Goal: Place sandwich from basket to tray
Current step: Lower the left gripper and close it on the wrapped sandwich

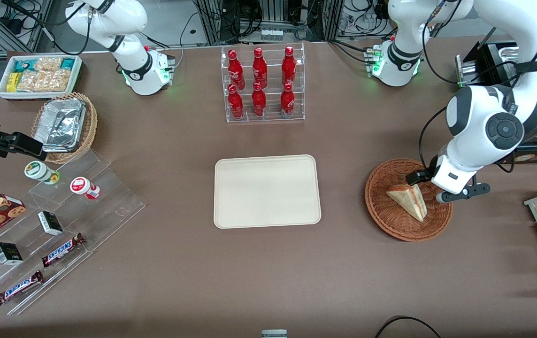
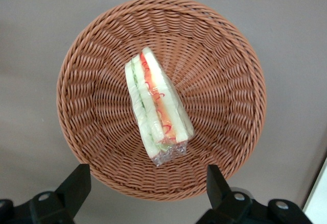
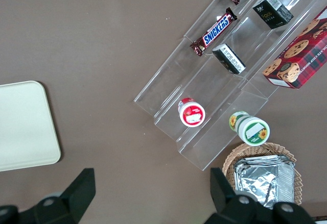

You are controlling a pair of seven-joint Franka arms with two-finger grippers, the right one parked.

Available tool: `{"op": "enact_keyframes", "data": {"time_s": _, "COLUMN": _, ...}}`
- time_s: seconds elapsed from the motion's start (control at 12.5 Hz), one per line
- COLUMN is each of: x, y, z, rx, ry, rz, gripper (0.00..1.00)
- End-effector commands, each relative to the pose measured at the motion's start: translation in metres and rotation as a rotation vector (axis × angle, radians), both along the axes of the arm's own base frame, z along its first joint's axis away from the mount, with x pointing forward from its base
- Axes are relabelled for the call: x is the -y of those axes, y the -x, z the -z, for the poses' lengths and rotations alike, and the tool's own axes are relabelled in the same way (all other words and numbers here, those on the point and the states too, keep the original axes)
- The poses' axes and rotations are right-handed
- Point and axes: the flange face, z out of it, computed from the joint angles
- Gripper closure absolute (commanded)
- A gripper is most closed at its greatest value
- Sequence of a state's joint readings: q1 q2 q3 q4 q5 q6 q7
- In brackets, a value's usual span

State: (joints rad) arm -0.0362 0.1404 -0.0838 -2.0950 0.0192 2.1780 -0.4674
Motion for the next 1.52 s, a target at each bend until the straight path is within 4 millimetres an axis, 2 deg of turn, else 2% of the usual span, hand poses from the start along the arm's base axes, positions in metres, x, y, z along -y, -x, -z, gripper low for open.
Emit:
{"op": "enact_keyframes", "data": {"time_s": 0.0, "x": 0.002, "y": 0.006, "z": 0.004, "rx": 0.062, "ry": 0.005, "rz": -0.275, "gripper": 0.0}}
{"op": "enact_keyframes", "data": {"time_s": 0.16, "x": 0.005, "y": 0.005, "z": 0.02, "rx": 0.1, "ry": 0.016, "rz": -0.506, "gripper": 0.0}}
{"op": "enact_keyframes", "data": {"time_s": 0.48, "x": 0.011, "y": 0.007, "z": 0.028, "rx": 0.094, "ry": 0.011, "rz": -0.505, "gripper": 0.0}}
{"op": "enact_keyframes", "data": {"time_s": 1.12, "x": 0.01, "y": 0.006, "z": 0.068, "rx": 0.038, "ry": -0.007, "rz": -0.5, "gripper": 0.0}}
{"op": "enact_keyframes", "data": {"time_s": 1.44, "x": 0.003, "y": 0.003, "z": 0.09, "rx": 0.032, "ry": -0.008, "rz": -0.512, "gripper": 0.0}}
